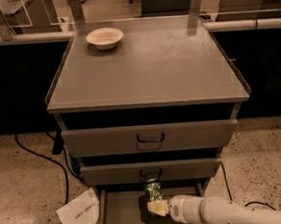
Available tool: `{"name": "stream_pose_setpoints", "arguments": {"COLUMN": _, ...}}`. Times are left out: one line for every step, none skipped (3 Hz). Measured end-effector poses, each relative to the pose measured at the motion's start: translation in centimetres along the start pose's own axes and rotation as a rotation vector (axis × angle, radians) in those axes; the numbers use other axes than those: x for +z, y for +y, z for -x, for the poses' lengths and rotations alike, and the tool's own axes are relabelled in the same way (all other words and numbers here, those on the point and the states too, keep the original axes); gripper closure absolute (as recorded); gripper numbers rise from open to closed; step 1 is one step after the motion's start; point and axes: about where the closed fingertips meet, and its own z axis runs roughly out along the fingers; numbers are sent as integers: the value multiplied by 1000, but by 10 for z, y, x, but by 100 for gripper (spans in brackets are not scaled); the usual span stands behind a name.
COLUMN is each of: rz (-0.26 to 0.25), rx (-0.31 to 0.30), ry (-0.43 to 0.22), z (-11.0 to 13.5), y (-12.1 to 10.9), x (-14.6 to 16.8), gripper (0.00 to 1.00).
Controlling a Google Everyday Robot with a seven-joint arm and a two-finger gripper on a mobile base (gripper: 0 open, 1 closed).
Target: Pick green can from bottom drawer and place on counter
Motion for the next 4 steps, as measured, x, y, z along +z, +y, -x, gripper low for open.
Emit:
{"name": "stream_pose_setpoints", "arguments": {"rz": -16, "rx": -51, "ry": -70, "z": 17, "y": 68, "x": -30, "gripper": 100}}
{"name": "stream_pose_setpoints", "arguments": {"rz": -20, "rx": -145, "ry": -68, "z": 3, "y": 133, "x": -64, "gripper": 100}}
{"name": "stream_pose_setpoints", "arguments": {"rz": -61, "rx": -249, "ry": -96, "z": 6, "y": 182, "x": -100, "gripper": 100}}
{"name": "stream_pose_setpoints", "arguments": {"rz": -73, "rx": -301, "ry": -110, "z": 15, "y": 198, "x": -107, "gripper": 100}}
